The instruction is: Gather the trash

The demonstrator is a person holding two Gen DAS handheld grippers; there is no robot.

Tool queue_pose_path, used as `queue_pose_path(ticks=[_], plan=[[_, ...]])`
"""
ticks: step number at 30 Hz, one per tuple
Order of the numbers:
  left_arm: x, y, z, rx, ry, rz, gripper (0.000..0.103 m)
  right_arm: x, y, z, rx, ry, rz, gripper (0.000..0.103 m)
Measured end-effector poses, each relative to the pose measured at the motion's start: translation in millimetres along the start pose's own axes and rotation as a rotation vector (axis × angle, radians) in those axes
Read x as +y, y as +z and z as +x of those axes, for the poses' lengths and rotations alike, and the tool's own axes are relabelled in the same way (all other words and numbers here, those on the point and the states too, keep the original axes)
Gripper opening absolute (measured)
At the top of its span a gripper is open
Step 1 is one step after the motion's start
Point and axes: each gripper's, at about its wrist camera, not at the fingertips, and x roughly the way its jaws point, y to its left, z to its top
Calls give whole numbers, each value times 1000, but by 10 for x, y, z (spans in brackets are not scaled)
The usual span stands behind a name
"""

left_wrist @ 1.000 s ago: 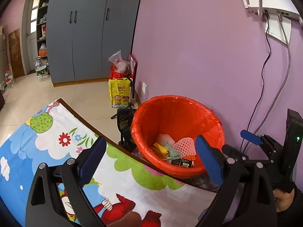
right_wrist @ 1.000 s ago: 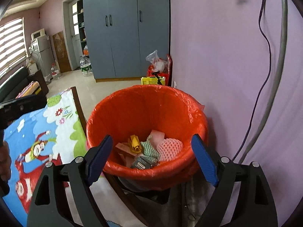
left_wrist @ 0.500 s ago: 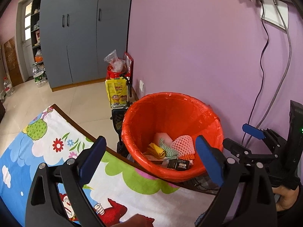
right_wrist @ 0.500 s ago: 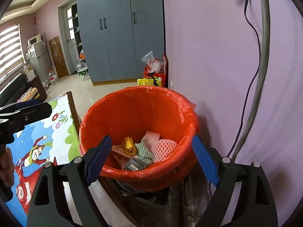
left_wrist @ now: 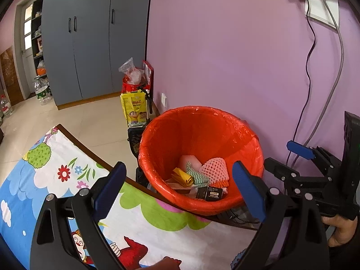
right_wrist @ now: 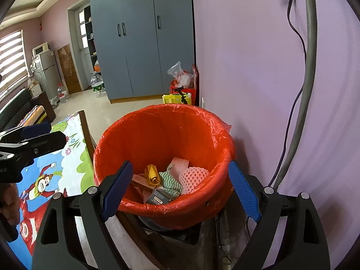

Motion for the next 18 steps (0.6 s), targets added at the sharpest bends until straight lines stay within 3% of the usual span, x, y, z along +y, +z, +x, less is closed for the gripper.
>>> queue_pose_path(ticks=[18], plan=[[-20,-19,3,3,-14,5,92,-14,15,-24,-5,-1,7,82]])
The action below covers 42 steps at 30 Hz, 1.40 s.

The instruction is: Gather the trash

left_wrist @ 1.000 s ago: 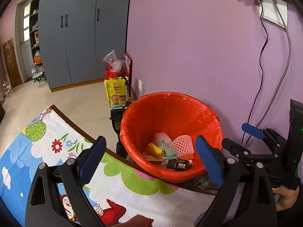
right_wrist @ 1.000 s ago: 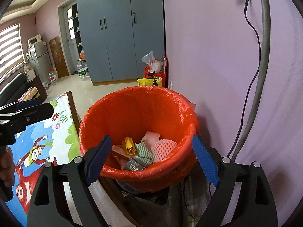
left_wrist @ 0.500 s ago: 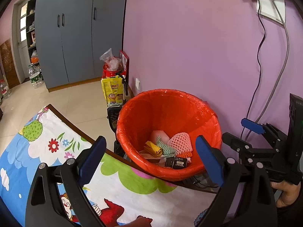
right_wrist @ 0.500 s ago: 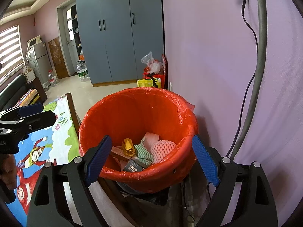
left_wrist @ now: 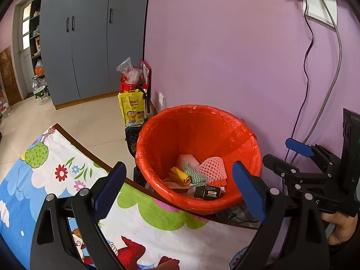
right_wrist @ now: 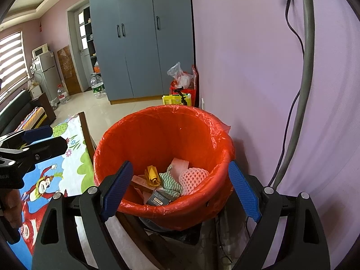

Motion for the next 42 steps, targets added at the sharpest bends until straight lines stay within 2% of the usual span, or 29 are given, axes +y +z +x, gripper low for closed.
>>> queue_pose_path(ticks=[42], plan=[[-27,14,-16,0,-8,3,92,-9,26,-2,0,1,4,82]])
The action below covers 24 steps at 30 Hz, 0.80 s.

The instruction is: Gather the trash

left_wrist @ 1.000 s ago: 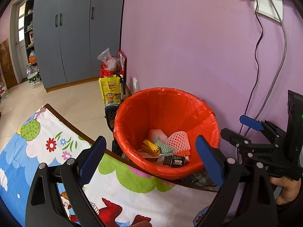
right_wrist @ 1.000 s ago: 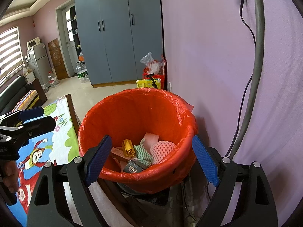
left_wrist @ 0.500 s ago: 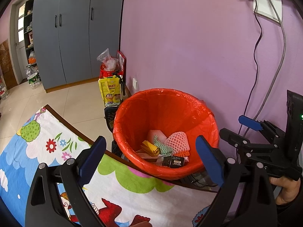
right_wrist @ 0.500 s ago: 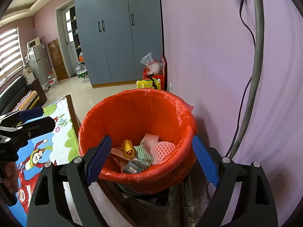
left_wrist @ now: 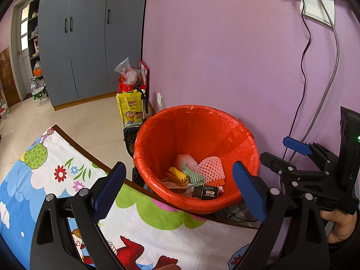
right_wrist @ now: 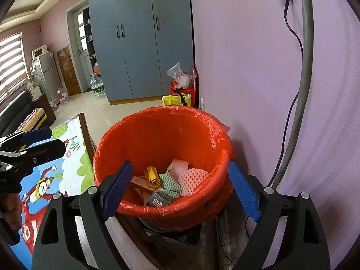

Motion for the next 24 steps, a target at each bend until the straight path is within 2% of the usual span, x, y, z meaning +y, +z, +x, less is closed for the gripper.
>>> queue_pose_path(ticks=[24], plan=[[-15,20,-9,-3,-4,8,93,-5,9,-2,0,1,0,82]])
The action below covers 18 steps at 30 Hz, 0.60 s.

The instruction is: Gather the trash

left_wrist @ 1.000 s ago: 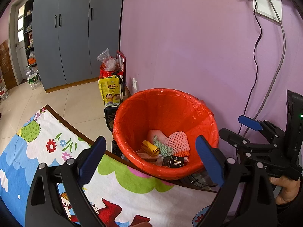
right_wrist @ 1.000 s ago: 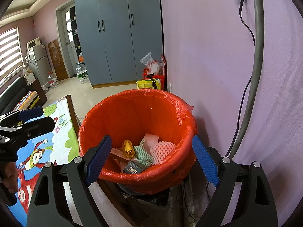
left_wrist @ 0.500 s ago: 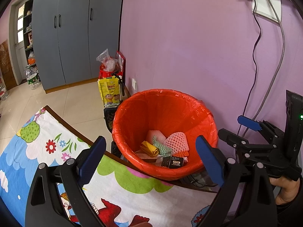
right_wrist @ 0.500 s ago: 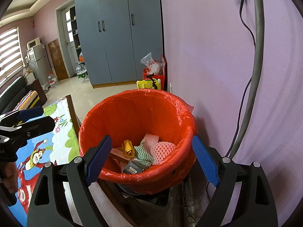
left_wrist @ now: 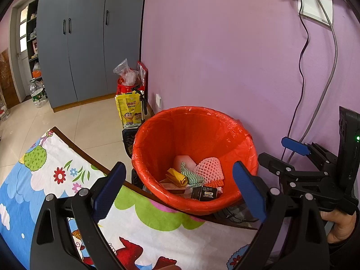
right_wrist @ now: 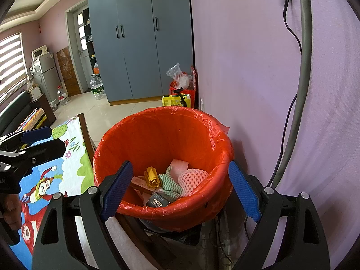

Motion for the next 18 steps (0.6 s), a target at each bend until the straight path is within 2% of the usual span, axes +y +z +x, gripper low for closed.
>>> queue_pose_path(ticks=[18], plan=[[-11,-13,11,-1,-9,9,93,-4,9,-1,-1,-1,2,82]])
